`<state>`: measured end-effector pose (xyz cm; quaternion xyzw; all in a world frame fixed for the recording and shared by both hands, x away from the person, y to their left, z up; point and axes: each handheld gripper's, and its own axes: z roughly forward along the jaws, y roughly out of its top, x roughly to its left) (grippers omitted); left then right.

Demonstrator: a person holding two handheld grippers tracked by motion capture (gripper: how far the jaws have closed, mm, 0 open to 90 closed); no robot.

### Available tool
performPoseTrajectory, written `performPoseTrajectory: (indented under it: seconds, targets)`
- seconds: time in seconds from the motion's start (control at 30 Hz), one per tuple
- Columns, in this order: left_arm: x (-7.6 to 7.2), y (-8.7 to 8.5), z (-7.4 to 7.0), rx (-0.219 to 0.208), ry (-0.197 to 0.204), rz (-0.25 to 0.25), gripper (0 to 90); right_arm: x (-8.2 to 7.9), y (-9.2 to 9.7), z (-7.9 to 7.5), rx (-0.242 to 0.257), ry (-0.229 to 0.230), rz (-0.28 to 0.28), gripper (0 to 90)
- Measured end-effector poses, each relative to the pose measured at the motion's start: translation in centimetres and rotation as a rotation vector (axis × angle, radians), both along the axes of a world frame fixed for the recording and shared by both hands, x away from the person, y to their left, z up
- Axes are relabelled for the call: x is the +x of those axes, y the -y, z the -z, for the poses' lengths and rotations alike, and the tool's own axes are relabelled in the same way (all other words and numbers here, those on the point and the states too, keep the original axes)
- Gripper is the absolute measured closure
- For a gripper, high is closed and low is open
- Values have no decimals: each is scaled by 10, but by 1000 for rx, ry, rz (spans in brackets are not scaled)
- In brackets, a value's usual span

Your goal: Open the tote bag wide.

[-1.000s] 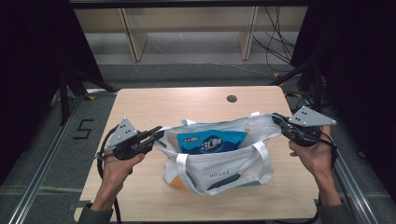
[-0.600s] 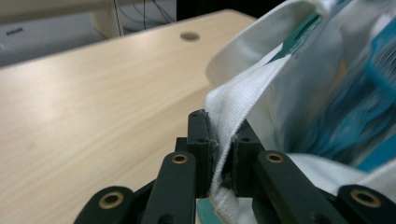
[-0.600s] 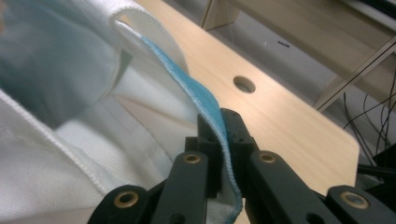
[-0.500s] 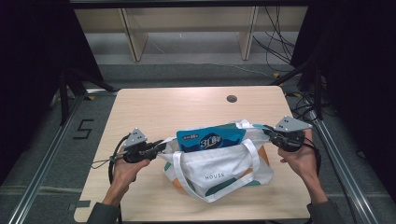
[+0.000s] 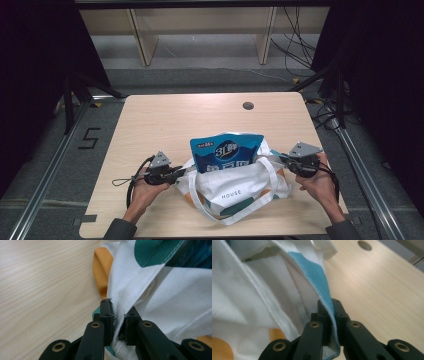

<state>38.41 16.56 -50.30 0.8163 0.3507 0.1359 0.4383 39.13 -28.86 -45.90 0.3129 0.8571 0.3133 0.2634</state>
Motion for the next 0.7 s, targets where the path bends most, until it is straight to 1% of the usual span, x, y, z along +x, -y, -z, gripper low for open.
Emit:
performPoseTrajectory:
  seconds: [0.03,0.07,0.1,0.13,0.17,0.2,0.23,0.27,0.3,0.33,0.43,0.47,0.5,0.53,0.57,0.6,0.63,0.67,0.7]
  targets:
    - [-2,3,2,-20,-10,-19,809,0,-1,5,-9,-11,-10,880]
    - [-1,2,2,24,-13,-3,810,-2,-2,10,-27,-30,-4,880]
    - [-2,3,4,20,-34,2,810,-4,-3,16,-40,-60,0,880]
    - [-2,3,4,20,-34,2,811,-4,-5,22,-59,-83,-8,880]
    - [-2,2,6,17,-51,7,811,-4,-5,22,-59,-83,-8,880]
    - [-2,2,9,-19,-71,-15,811,-5,-6,28,-59,-106,-12,880]
    - [-2,1,11,-30,-86,-14,810,-5,-7,32,-61,-119,-16,880]
    - [-2,2,13,-55,-88,-33,810,-5,-8,34,-64,-121,-14,880]
    - [-2,1,14,-46,-83,-22,810,-5,-9,34,-64,-126,-13,880]
    - [-2,0,14,-22,-74,-17,810,-4,-8,35,-62,-128,-9,880]
    - [-2,2,14,-16,-65,-25,805,-1,-9,39,-65,-138,-9,880]
    - [-1,2,12,5,-62,-16,792,3,-10,41,-59,-130,1,880]
    - [-1,2,12,5,-62,-16,784,3,-10,41,-59,-130,1,880]
    - [1,2,14,4,-60,-27,780,8,-10,41,-52,-132,19,879]
    - [1,2,14,4,-60,-27,778,12,-11,42,-53,-129,24,879]
    - [2,2,13,10,-57,-25,778,12,-11,42,-53,-129,24,879]
    - [6,3,12,35,-49,-31,772,18,-14,42,-67,-122,30,879]
    - [9,3,12,38,-51,-38,770,23,-15,43,-65,-109,30,878]
    - [13,2,12,41,-42,-41,769,26,-15,43,-52,-119,42,878]
